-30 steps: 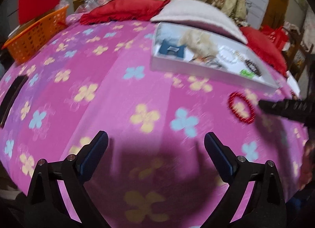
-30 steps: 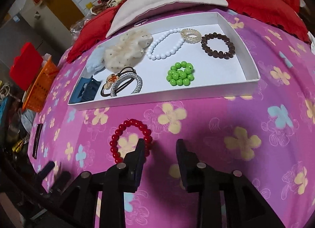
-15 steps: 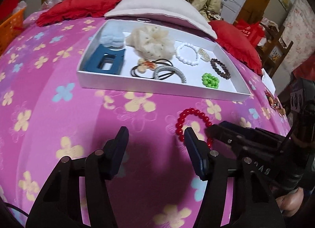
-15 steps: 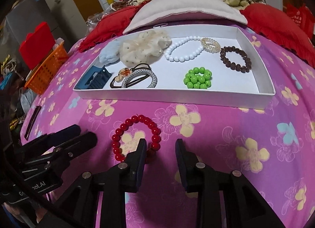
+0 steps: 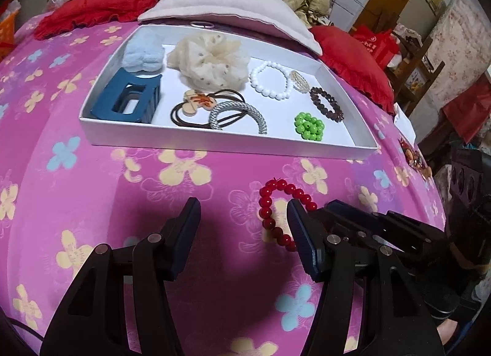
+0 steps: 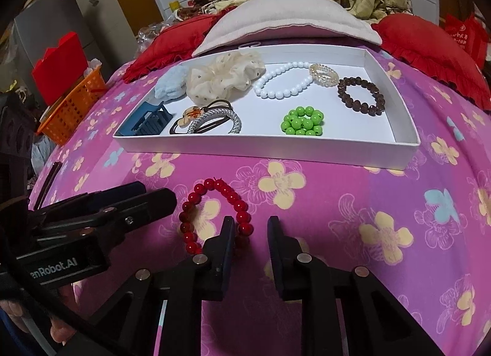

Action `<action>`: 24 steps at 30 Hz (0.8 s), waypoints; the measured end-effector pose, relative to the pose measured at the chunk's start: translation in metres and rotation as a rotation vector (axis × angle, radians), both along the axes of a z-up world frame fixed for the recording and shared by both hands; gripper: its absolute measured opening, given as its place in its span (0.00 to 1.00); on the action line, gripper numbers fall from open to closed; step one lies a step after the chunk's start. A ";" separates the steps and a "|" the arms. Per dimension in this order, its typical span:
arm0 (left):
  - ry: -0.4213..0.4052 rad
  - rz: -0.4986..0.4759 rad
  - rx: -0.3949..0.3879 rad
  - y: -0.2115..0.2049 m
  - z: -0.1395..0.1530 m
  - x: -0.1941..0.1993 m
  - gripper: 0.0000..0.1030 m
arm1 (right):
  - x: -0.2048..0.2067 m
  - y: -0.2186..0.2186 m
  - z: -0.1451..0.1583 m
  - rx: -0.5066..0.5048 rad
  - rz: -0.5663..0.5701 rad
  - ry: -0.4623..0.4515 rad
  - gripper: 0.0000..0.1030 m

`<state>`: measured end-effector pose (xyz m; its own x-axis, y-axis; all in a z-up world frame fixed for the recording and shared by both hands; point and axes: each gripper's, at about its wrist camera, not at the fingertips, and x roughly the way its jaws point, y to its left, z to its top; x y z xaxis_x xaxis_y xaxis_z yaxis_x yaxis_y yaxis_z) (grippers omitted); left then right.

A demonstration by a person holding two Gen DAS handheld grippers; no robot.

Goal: Organize jewelry

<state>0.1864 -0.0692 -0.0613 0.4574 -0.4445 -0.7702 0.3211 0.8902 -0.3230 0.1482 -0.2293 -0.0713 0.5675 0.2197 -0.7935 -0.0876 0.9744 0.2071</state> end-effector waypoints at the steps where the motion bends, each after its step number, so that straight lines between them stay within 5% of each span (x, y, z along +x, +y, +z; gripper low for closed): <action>1: -0.001 -0.008 0.011 -0.003 -0.001 0.000 0.56 | -0.001 -0.001 0.000 0.004 -0.004 -0.003 0.20; 9: -0.011 -0.051 0.079 -0.022 -0.005 0.002 0.46 | -0.008 -0.007 0.000 0.024 -0.017 -0.018 0.20; 12: -0.017 -0.071 0.108 -0.030 -0.006 0.004 0.23 | -0.008 -0.007 -0.001 0.029 -0.020 -0.025 0.20; 13: -0.004 -0.087 0.100 -0.031 -0.007 0.004 0.08 | -0.009 -0.007 -0.001 0.029 -0.019 -0.026 0.20; 24: 0.015 -0.055 0.073 -0.020 0.000 -0.007 0.08 | -0.010 -0.006 0.006 0.093 -0.012 -0.005 0.08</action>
